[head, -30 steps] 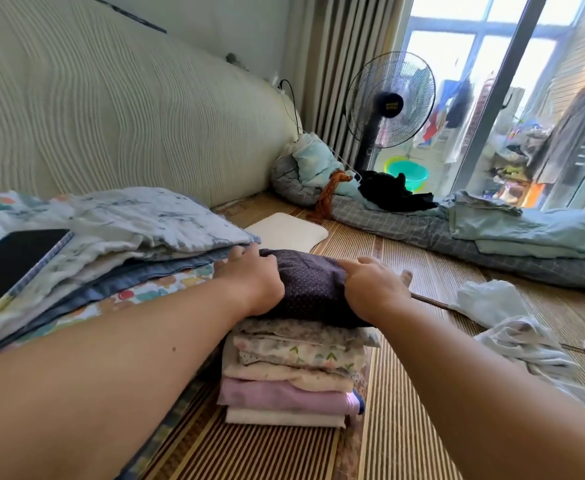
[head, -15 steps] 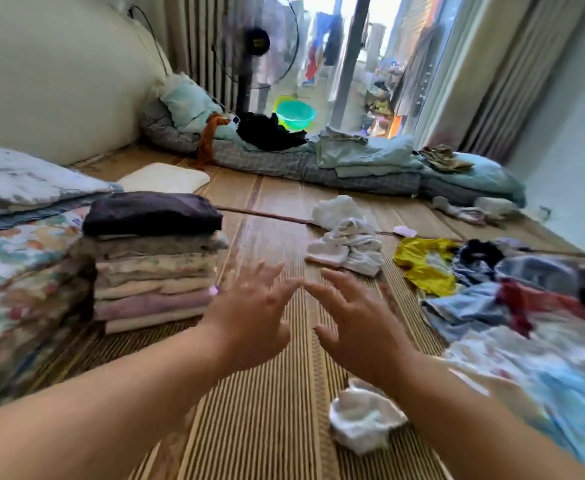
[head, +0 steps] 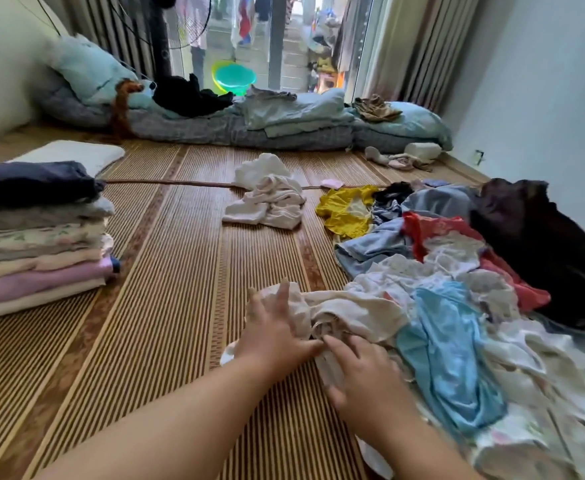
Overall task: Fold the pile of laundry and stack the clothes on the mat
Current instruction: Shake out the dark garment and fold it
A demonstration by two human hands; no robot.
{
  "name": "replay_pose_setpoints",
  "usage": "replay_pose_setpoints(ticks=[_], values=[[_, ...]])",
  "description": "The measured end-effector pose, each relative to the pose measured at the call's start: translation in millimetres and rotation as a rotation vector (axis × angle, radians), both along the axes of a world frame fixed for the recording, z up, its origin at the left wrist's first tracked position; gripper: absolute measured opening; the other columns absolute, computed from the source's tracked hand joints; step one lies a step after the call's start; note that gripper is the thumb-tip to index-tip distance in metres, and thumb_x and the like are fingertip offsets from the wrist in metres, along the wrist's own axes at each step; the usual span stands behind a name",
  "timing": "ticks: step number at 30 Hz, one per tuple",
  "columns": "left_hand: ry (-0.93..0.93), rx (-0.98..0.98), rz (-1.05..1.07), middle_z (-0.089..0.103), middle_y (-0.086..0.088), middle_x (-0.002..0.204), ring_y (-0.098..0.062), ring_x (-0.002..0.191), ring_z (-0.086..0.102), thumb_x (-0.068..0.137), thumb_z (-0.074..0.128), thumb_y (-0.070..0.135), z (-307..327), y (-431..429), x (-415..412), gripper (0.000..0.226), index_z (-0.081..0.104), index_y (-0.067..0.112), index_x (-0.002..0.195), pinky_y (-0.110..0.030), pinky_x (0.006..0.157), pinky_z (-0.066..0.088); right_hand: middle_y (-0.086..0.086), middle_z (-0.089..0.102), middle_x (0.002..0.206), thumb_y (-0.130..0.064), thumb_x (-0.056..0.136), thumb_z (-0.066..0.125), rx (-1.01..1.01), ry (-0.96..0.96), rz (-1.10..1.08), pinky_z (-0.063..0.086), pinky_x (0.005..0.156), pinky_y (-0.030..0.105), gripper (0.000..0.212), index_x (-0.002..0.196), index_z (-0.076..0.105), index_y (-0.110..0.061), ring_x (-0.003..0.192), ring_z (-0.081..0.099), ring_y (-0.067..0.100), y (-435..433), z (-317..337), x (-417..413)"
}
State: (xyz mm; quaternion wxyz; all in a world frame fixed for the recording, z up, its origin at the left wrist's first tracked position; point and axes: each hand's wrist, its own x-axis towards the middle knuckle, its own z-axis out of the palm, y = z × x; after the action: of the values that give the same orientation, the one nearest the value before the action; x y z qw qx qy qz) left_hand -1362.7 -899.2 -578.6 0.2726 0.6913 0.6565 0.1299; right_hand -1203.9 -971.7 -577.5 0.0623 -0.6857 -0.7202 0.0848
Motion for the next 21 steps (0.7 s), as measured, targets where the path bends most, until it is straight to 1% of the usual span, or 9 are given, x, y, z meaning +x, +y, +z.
replay_pose_setpoints(ticks=[3,6,8,10,12,16,18,19,21], values=[[-0.452,-0.176,0.304,0.043,-0.015,0.145,-0.033,0.123,0.052,0.07,0.081,0.041,15.1,17.1,-1.1,0.106,0.017,0.021,0.153,-0.046,0.102,0.046,-0.007,0.035,0.145,-0.047,0.089,0.047,0.009,0.005,-0.005,0.029,0.11,0.041,0.066,0.149,0.02,-0.044,0.13,0.032,0.02,5.9,-3.0,3.2],[-0.437,-0.241,0.287,0.068,-0.014,0.105,-0.028,0.092,0.067,0.082,0.069,0.02,30.9,22.6,-17.2,0.03,0.065,0.007,0.109,-0.045,0.086,0.057,-0.01,0.039,0.142,-0.046,0.086,0.052,0.022,0.054,-0.046,0.029,0.112,0.041,0.072,0.15,0.019,-0.042,0.13,0.034,0.017,4.8,1.9,7.9],[-0.475,-0.206,0.2,0.069,-0.012,0.095,-0.024,0.086,0.068,0.087,0.066,0.016,50.7,17.5,-26.4,0.012,0.067,0.008,0.095,-0.041,0.081,0.059,-0.007,0.046,0.138,-0.044,0.086,0.055,0.048,0.113,-0.053,0.033,0.11,0.041,0.074,0.151,0.018,-0.041,0.128,0.039,0.018,3.4,7.7,7.7],[-0.597,-0.12,0.087,0.066,-0.006,0.08,-0.013,0.067,0.064,0.088,0.063,0.009,82.8,7.6,-38.2,0.002,0.065,0.01,0.088,-0.028,0.058,0.056,-0.004,0.053,0.133,-0.043,0.086,0.057,0.091,0.173,-0.056,0.039,0.105,0.042,0.075,0.15,0.018,-0.04,0.124,0.044,0.02,-0.3,16.1,5.1],[-0.681,-0.067,-0.045,0.059,0.002,0.064,-0.005,0.048,0.052,0.087,0.059,0.0,122.5,-9.5,-53.7,0.017,0.062,0.015,0.081,-0.019,0.041,0.04,-0.002,0.057,0.126,-0.046,0.086,0.061,0.142,0.242,-0.06,0.045,0.098,0.042,0.078,0.15,0.017,-0.039,0.118,0.05,0.021,-3.1,24.9,0.4],[-0.655,0.01,-0.221,0.051,0.005,0.058,-0.006,0.047,0.042,0.09,0.049,-0.005,188.0,-49.3,-83.7,0.036,0.06,0.024,0.072,-0.02,0.042,0.03,-0.012,0.06,0.095,-0.055,0.077,0.071,0.128,0.477,-0.055,0.051,0.082,0.034,0.078,0.142,0.031,-0.04,0.091,0.06,0.014,-10.8,38.4,-18.5],[-0.695,0.012,-0.228,0.058,0.0,0.065,-0.01,0.052,0.051,0.093,0.047,-0.005,209.6,-66.4,-92.0,0.038,0.061,0.024,0.072,-0.02,0.044,0.037,-0.022,0.059,0.094,-0.054,0.069,0.077,0.117,0.624,-0.052,0.052,0.079,0.029,0.066,0.123,0.039,-0.055,0.087,0.059,0.005,-16.7,43.5,-33.1],[-0.715,0.01,-0.225,0.063,-0.004,0.072,-0.013,0.057,0.057,0.093,0.047,-0.004,219.2,-75.5,-95.8,0.034,0.059,0.023,0.076,-0.02,0.045,0.042,-0.02,0.062,0.102,-0.054,0.07,0.077,0.129,0.657,-0.052,0.051,0.08,0.029,0.072,0.124,0.03,-0.059,0.091,0.06,0.006,-19.9,46.9,-41.1],[-0.758,0.031,-0.211,0.068,-0.01,0.083,-0.019,0.065,0.064,0.094,0.047,-0.003,235.2,-90.9,-102.8,0.03,0.057,0.021,0.079,-0.021,0.047,0.049,-0.007,0.061,0.123,-0.055,0.073,0.076,0.12,0.713,-0.107,0.049,0.089,0.038,0.113,0.147,-0.008,-0.038,0.107,0.061,0.018,-22.6,56.2,-52.8]])
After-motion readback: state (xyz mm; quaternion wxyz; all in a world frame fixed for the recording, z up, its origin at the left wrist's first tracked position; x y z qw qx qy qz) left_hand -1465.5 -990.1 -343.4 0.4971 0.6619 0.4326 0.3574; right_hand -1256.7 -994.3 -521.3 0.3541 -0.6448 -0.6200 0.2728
